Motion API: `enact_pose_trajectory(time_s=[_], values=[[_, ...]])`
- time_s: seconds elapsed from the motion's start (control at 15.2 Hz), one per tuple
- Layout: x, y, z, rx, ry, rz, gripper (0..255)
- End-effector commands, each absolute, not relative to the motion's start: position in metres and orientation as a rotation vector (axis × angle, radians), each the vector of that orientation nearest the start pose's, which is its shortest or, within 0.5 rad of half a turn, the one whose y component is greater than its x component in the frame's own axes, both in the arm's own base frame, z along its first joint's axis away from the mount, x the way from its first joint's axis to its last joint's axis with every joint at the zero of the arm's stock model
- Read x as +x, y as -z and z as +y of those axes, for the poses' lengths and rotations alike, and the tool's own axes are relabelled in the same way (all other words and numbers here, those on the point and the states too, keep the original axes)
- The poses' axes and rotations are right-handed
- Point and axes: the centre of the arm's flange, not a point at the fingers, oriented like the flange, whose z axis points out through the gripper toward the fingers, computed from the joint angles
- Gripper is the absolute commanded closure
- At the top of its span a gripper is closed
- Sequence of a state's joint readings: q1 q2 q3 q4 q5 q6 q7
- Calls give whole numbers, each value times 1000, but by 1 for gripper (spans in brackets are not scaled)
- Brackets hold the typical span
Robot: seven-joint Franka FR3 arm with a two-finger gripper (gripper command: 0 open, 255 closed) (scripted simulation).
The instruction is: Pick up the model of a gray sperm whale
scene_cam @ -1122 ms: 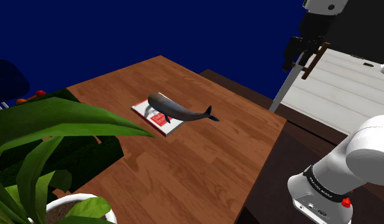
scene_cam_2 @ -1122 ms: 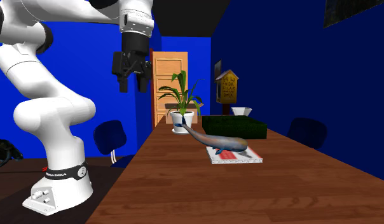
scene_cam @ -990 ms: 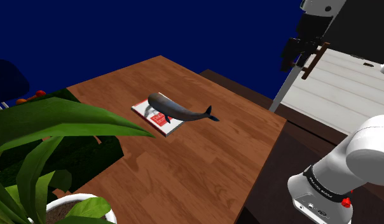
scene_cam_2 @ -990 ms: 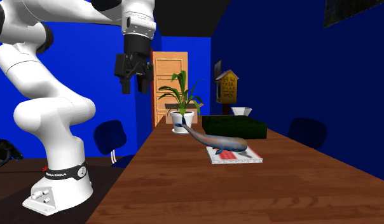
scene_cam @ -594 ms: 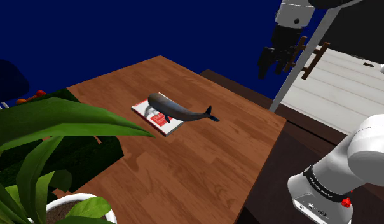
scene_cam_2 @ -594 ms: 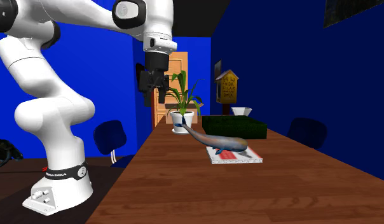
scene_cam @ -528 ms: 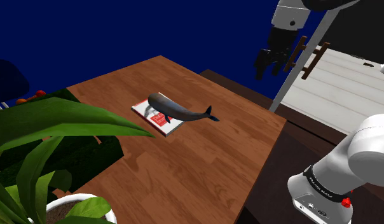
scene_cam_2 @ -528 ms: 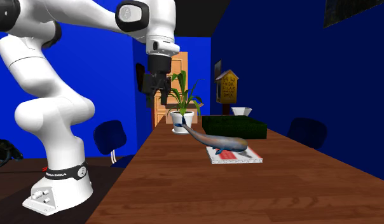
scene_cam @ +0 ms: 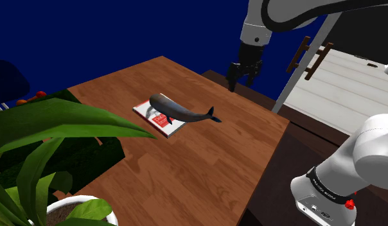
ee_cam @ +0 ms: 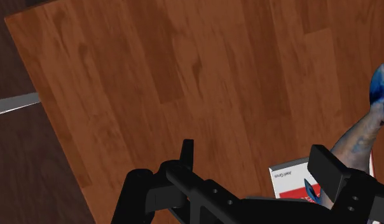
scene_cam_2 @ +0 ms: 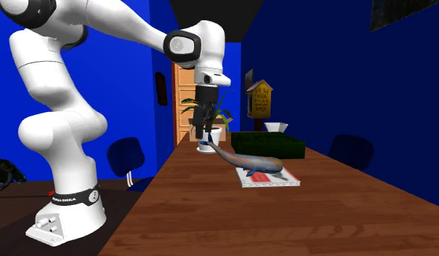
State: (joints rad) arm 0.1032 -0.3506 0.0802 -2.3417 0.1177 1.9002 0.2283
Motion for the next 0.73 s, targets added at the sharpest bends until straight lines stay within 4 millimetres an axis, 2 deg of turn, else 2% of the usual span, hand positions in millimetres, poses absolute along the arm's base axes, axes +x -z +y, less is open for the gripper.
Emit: enact_pose_trajectory(time_s=[0.0,0.66], values=[[436,-450,105,-3061,-167,133,0],[502,-388,196,-3010,-193,72,0]])
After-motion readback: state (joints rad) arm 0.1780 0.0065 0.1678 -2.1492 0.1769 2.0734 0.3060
